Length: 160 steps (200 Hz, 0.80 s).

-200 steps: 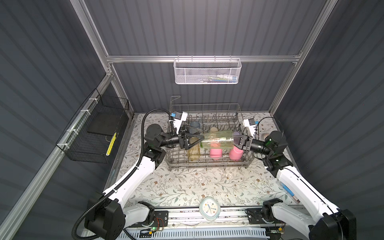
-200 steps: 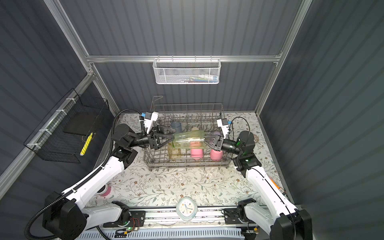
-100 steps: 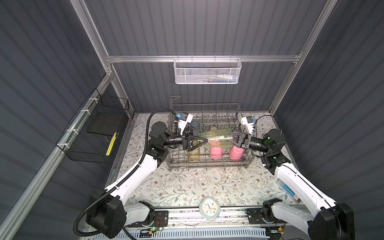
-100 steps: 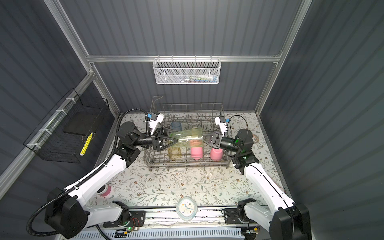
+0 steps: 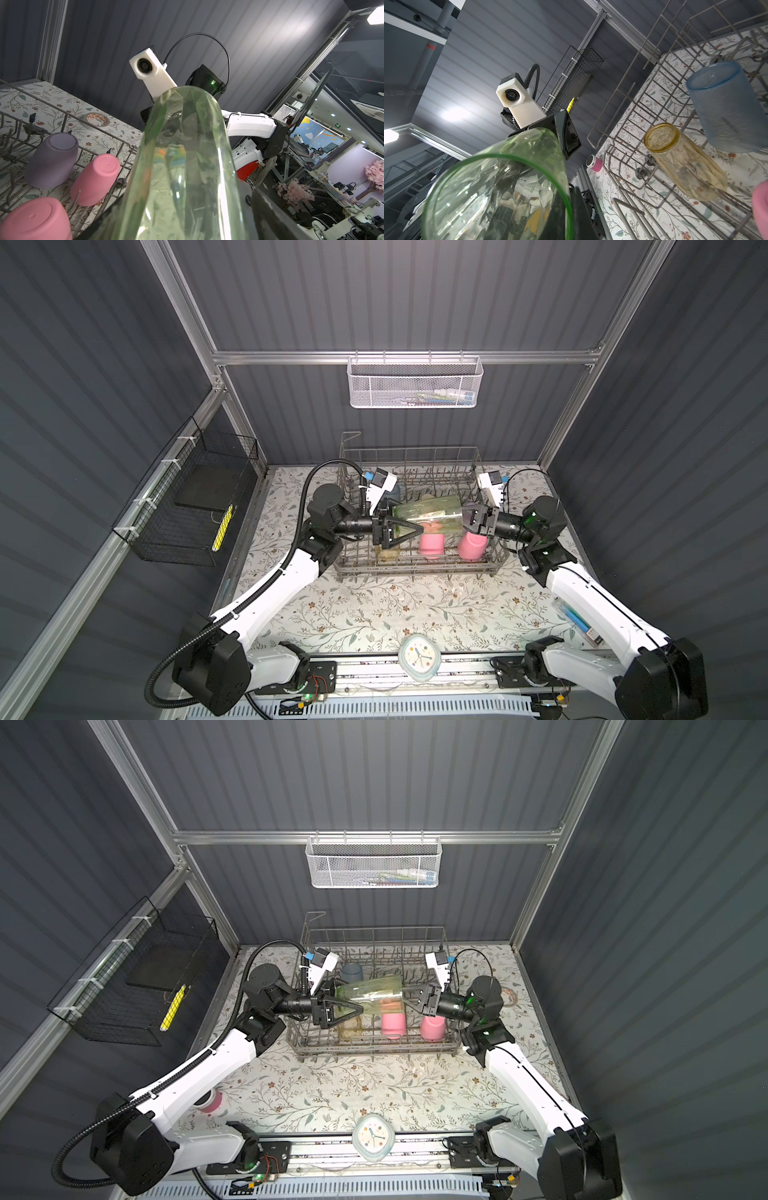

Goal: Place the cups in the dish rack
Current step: 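Close the left gripper on the green glass base beside the right gripper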

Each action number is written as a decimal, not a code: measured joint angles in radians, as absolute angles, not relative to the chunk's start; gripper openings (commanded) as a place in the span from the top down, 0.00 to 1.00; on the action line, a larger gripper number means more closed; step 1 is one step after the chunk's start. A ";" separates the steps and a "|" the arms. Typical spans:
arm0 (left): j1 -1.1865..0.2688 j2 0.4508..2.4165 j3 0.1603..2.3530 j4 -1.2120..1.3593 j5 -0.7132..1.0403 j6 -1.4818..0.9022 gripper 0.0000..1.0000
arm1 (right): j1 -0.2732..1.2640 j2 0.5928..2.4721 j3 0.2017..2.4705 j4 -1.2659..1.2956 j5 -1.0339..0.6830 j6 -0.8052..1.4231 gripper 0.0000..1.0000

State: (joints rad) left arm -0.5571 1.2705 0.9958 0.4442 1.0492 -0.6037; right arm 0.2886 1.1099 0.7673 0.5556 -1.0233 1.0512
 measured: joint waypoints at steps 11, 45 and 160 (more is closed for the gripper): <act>-0.558 1.271 0.996 0.439 1.049 -0.597 0.15 | 0.290 1.110 0.767 0.558 -1.022 1.052 1.00; -0.558 1.271 0.996 0.429 1.047 -0.586 0.20 | 0.297 1.124 0.769 0.577 -1.023 1.056 1.00; -0.557 1.271 0.996 0.419 1.019 -0.583 0.28 | 0.307 1.154 0.770 0.621 -1.028 1.074 1.00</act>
State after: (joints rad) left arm -0.5571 1.2705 0.9962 0.4191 1.0187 -0.5835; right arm 0.3065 1.1542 0.7704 0.6212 -1.0275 1.0740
